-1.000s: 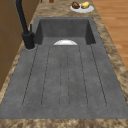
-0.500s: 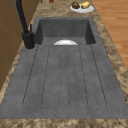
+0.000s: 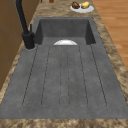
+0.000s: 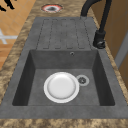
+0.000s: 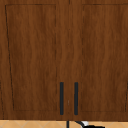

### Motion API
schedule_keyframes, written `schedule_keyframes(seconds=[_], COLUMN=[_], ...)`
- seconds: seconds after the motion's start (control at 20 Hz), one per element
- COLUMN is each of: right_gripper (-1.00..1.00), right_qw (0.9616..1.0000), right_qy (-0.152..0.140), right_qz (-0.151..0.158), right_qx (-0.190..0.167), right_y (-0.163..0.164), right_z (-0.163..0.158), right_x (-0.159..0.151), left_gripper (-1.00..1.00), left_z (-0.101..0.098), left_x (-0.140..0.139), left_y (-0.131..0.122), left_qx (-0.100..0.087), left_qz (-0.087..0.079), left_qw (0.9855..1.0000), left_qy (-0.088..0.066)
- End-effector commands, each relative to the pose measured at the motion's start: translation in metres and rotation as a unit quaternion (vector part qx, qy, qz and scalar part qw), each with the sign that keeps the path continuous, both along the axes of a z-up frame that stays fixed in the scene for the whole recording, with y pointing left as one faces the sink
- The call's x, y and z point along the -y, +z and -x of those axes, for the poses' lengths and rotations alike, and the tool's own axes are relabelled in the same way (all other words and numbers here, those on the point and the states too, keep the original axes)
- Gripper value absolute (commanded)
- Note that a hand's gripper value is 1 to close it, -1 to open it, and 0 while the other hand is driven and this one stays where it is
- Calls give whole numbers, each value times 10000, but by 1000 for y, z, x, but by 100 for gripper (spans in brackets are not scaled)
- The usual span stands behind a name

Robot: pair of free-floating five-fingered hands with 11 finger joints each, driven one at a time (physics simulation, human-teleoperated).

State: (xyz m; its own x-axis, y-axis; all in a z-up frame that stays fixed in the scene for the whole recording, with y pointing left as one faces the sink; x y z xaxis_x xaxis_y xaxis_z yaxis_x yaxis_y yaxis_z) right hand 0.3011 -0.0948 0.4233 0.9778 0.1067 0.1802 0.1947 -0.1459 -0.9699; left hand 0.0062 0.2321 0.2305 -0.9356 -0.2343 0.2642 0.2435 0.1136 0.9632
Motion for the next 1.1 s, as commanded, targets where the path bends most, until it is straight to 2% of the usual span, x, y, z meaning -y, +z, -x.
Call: schedule_keyframes(seconds=[0.0,0.15,0.65,1.05], right_gripper=[-100,-100,-100,-100], right_qw=[9996,9992,9938,9832], right_qy=[275,364,1059,1748], right_qz=[-19,-34,49,18], right_qx=[-103,-176,-327,-521], right_y=[-14,-29,-76,-105], right_z=[14,24,44,55], right_x=[18,31,50,57], left_gripper=[0,0,0,0], left_z=[0,0,0,0], left_x=[0,0,0,0], left_y=[0,0,0,0], left_qx=[0,0,0,0], left_qz=[0,0,0,0], left_qw=[10000,10000,10000,10000], left_qy=[0,0,0,0])
